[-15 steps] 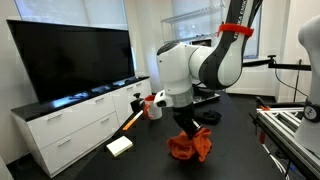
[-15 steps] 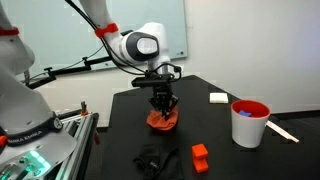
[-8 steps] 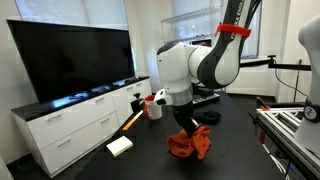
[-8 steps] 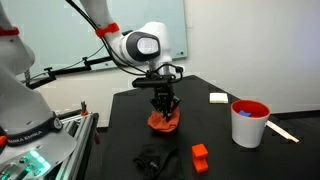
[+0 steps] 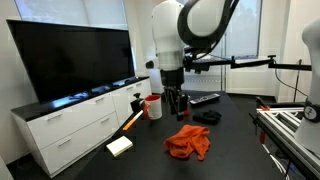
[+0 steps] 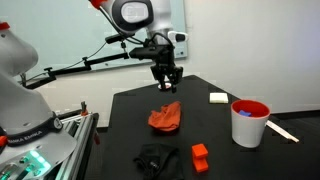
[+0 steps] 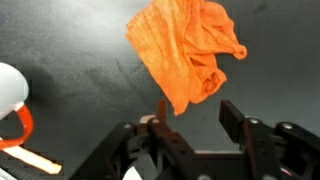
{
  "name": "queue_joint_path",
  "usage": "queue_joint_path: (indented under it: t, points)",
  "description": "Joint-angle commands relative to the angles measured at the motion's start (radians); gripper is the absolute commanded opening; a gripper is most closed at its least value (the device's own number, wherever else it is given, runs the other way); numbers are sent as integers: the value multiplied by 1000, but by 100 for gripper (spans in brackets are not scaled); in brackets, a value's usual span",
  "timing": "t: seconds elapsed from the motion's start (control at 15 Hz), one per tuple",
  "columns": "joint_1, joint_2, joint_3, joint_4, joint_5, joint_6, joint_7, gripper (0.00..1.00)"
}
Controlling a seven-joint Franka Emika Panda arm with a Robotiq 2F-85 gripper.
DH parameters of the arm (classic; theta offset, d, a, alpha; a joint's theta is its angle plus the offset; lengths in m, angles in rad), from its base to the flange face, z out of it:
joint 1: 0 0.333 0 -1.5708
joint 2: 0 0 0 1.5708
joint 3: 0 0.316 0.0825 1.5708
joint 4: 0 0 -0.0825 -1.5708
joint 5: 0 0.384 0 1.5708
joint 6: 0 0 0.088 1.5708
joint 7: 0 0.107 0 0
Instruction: Use the orange towel to wipe the surface
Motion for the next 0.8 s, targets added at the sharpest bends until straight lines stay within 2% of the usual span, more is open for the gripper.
queue_joint_path:
  t: [0.0, 0.07, 0.13, 0.4, 0.73]
  points:
    - [61, -181, -87, 75, 164, -206, -10, 89]
    - [68, -198, -106, 121, 153, -254, 24, 97]
    - [73, -216, -124, 159, 142, -290, 55, 100]
    - [71, -241, -160, 248, 92, -344, 167, 100]
    - [61, -206, -162, 269, 28, -328, 295, 100]
